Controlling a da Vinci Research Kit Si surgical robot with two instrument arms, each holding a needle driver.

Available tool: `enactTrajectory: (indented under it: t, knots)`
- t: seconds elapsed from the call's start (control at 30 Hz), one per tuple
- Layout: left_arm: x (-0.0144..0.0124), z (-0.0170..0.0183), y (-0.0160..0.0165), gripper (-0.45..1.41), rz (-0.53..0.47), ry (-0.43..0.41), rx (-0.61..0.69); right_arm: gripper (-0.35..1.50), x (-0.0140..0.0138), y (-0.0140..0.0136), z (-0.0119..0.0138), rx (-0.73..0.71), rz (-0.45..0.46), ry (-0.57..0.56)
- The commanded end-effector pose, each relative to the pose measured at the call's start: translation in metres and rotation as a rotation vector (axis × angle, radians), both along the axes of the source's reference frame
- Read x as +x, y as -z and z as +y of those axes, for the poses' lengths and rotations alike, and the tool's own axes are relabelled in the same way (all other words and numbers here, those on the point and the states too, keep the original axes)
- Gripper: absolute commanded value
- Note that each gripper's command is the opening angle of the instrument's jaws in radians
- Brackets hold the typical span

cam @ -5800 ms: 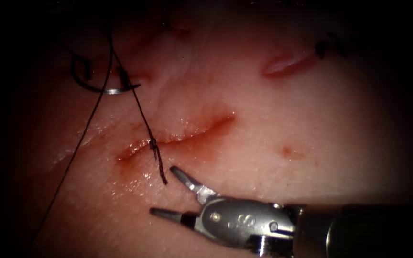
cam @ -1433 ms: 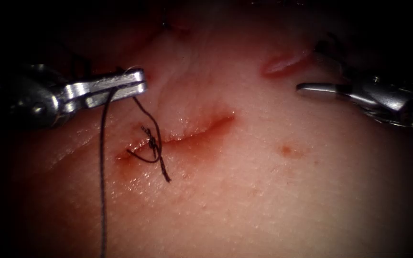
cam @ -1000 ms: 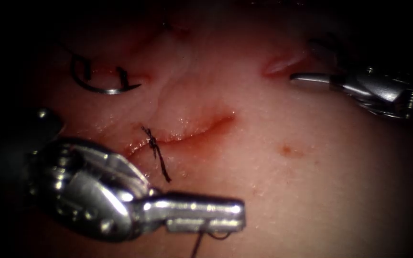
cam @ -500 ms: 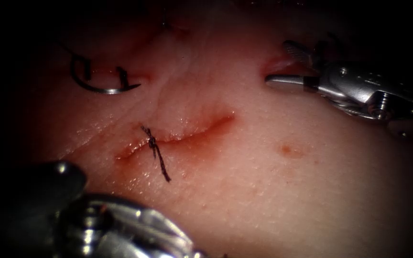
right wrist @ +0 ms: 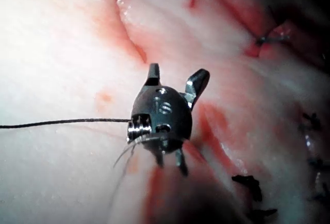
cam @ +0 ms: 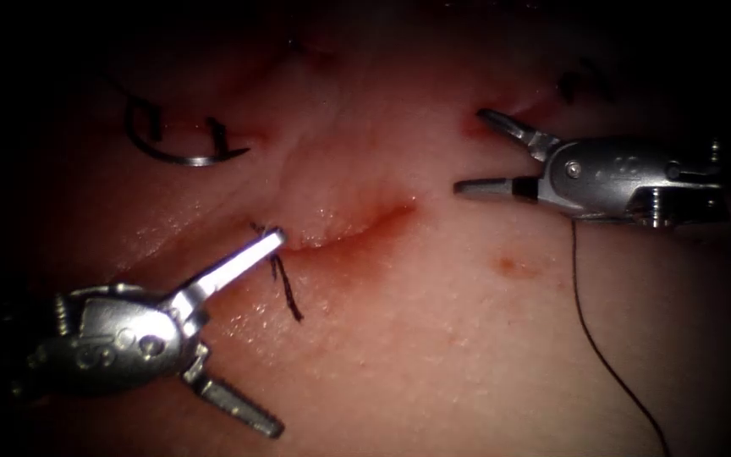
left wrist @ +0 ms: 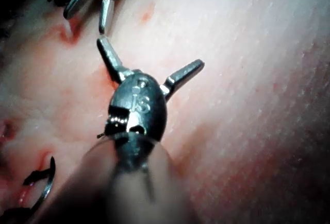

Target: Wound Closure

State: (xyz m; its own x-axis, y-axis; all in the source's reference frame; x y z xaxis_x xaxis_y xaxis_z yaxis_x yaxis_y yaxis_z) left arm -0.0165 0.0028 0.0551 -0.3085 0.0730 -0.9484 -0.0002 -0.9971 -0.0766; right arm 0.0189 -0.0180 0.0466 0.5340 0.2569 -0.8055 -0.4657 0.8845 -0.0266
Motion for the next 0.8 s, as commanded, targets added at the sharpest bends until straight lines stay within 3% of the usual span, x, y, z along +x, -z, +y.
enactTrajectory:
  t: [0.03,0.17,0.3,0.43,0.8]
  knots:
    - [0.0002,0.0003,-0.0015,1.16,0.010,0.006,-0.004,1.08,0.0014,-0.0002,0.0005,-0.022,-0.018,0.027]
    - [0.0019,0.0005,-0.0056,1.04,0.043,0.019,-0.019,1.30,0.0023,0.0003,0.0016,-0.044,0.044,0.127]
    - [0.0017,0.0005,-0.0089,0.89,0.076,0.043,-0.038,1.31,0.0032,0.0011,0.0020,-0.048,0.077,0.169]
    - [0.0010,0.0003,-0.0113,0.89,0.104,0.065,-0.054,1.31,0.0041,0.0026,0.0026,-0.030,0.087,0.172]
    - [0.0005,-0.0011,-0.0128,0.66,0.157,0.108,-0.072,1.30,0.0062,0.0093,0.0061,-0.027,0.029,0.257]
